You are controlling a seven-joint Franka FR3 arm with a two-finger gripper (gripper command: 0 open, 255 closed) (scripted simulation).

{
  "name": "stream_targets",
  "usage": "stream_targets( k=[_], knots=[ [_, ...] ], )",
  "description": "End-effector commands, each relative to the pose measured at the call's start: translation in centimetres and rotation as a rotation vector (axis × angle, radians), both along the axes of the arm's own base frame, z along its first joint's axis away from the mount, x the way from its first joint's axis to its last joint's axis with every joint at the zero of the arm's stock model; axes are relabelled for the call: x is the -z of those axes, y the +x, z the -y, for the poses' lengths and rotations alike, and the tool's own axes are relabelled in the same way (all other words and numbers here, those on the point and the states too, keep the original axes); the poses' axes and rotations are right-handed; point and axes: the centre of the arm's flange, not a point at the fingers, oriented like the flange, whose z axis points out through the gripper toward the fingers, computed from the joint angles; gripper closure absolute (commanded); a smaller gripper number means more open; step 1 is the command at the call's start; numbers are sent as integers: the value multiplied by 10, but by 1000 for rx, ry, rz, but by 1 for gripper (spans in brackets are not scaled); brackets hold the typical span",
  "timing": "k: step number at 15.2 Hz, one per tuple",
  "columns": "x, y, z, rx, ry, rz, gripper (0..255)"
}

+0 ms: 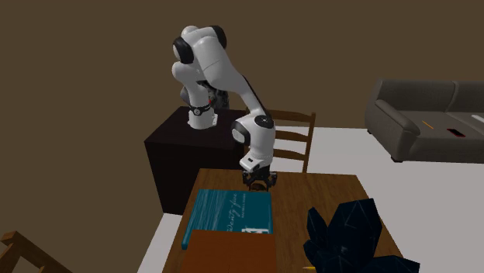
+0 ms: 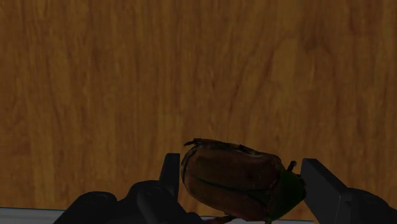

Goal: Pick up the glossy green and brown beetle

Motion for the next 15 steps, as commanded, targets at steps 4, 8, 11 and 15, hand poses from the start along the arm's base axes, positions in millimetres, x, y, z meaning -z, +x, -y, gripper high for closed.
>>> stream_targets(
  k=[4, 8, 11, 15],
  knots=[
    [-25, 0, 0, 0, 0, 0, 255],
    [-46, 0, 0, 0, 0, 0, 255],
    [-62, 0, 0, 0, 0, 0, 255],
    [-73, 0, 0, 0, 0, 0, 255]
  ],
)
